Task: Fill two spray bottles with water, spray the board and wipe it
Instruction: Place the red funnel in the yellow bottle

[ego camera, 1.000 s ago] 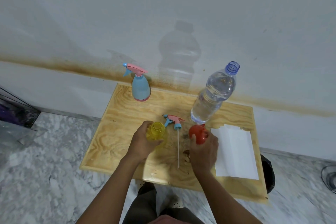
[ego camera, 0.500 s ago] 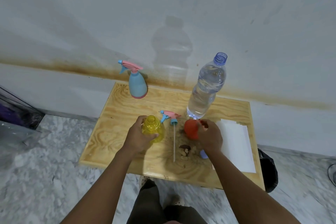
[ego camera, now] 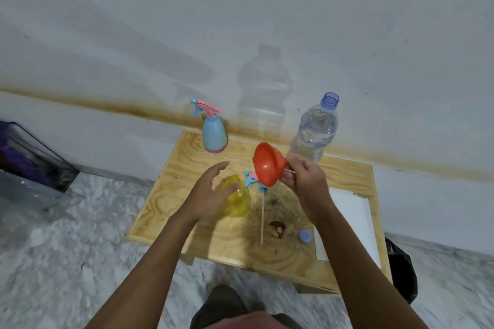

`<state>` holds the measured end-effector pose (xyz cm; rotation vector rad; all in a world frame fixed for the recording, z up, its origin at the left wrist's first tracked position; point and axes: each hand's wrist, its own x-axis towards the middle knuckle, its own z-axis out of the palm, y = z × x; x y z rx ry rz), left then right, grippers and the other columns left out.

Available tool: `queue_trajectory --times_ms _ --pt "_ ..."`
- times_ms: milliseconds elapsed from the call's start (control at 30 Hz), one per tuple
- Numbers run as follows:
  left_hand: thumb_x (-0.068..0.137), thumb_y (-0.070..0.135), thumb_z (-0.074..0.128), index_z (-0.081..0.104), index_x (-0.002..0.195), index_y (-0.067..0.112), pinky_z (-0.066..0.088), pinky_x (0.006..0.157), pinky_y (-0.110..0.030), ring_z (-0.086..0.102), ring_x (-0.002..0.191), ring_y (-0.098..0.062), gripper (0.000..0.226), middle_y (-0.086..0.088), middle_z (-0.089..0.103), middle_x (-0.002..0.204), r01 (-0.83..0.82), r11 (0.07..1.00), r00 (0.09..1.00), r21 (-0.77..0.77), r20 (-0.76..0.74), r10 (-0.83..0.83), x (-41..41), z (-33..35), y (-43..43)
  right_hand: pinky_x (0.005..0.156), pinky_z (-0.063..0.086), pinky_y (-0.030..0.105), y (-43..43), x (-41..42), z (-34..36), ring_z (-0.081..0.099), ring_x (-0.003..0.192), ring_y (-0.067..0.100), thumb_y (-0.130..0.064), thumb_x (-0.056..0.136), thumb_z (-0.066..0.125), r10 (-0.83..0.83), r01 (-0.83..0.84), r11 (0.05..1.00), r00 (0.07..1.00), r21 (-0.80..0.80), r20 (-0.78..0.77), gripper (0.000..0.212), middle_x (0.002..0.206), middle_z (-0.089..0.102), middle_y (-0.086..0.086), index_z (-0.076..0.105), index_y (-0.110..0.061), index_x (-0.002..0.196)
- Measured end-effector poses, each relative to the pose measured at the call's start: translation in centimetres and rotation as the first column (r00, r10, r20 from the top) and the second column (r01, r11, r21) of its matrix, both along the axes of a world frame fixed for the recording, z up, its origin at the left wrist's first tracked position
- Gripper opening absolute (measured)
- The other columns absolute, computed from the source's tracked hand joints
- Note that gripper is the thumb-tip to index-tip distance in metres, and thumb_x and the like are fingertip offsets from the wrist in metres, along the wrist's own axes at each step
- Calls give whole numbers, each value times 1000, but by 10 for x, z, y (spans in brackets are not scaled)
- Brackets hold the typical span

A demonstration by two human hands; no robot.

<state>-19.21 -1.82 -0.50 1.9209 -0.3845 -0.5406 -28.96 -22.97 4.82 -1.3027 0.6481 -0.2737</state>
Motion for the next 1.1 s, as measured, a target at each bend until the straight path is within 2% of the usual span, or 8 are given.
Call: queue_trajectory --times_ms 133,267,333,567,767,867,967,1100 --pt "93 41 65 61 131 28 49 95 -24 65 114 -7 40 5 69 123 9 980 985 -201 -168 -43 10 41 1 53 51 18 25 23 17 59 47 2 -19 106 45 164 -166 951 986 260 30 18 55 60 -9 54 -4 102" --pt "100 24 56 72 106 10 57 83 -30 71 89 -16 22 -9 75 98 -114 955 981 -276 -184 64 15 56 1 80 56 30 46 37 14 65 57 4 -21 105 48 192 -177 898 981 404 2 20 62 67 -5 60 -6 100" --pt "99 23 59 72 99 9 58 81 -34 72 82 -14 19 -5 76 95 -177 935 969 -306 -218 112 16 57 5 79 58 29 52 41 9 67 69 9 -21 103 54 179 -146 874 983 464 -29 21 75 69 2 64 -3 107" --pt "94 29 64 61 126 10 59 85 -47 73 93 -32 36 -15 73 109 -236 891 882 -388 -471 28 23 47 19 65 61 24 66 44 -2 54 64 9 -20 100 58 200 -114 779 977 616 -73 23 68 63 2 64 0 109" --pt "93 18 68 74 100 10 59 69 -33 73 80 -18 12 -11 75 98 -340 884 887 -322 -422 188 28 50 15 70 57 27 72 46 -7 58 55 6 -19 98 61 242 -173 899 962 403 -128 19 60 57 -2 61 -3 107" --pt "91 17 71 76 90 12 60 68 -31 70 71 -17 7 -12 75 89 -340 913 918 -225 -290 270 31 50 14 72 57 31 64 44 -11 68 78 14 -36 100 57 168 -136 980 958 146 -233 33 88 71 4 66 -7 114" --pt "90 14 71 75 93 5 61 63 -27 73 83 -24 10 -17 74 95 -306 934 944 -184 -183 273 31 49 10 82 58 43 51 41 -7 72 87 22 -54 100 46 122 -92 981 978 172 -169 46 98 76 9 66 -14 114" --pt "90 11 71 74 90 3 59 57 -22 72 82 -23 8 -23 71 94 -290 948 955 -130 -106 278 29 46 4 81 62 48 48 40 -3 74 85 25 -43 97 60 171 -186 977 976 -105 -137 36 97 74 10 67 -13 115"
